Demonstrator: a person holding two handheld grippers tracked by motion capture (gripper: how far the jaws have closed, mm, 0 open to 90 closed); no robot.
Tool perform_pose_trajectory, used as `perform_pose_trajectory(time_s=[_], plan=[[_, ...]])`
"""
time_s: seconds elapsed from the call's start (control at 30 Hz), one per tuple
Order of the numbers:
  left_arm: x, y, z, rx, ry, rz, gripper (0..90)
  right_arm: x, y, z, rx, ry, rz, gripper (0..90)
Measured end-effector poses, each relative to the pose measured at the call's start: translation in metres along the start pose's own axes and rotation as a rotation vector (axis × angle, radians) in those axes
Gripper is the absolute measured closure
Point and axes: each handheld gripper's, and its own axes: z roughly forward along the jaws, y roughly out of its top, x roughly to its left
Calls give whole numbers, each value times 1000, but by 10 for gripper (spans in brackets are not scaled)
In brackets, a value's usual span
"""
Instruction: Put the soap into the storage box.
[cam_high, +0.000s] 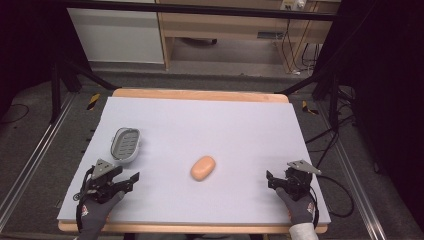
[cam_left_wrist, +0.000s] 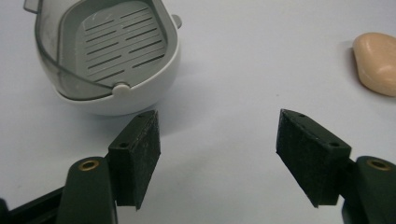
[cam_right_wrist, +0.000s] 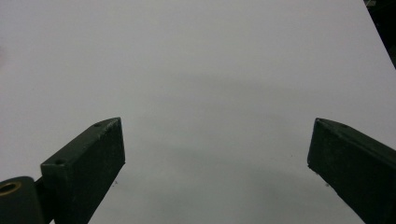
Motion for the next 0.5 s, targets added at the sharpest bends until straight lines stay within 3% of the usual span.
perform_pose_trajectory(time_s=[0.5], plan=[[-17, 4, 3, -4, -37, 24, 289, 2, -4, 2, 31, 3, -22, 58]])
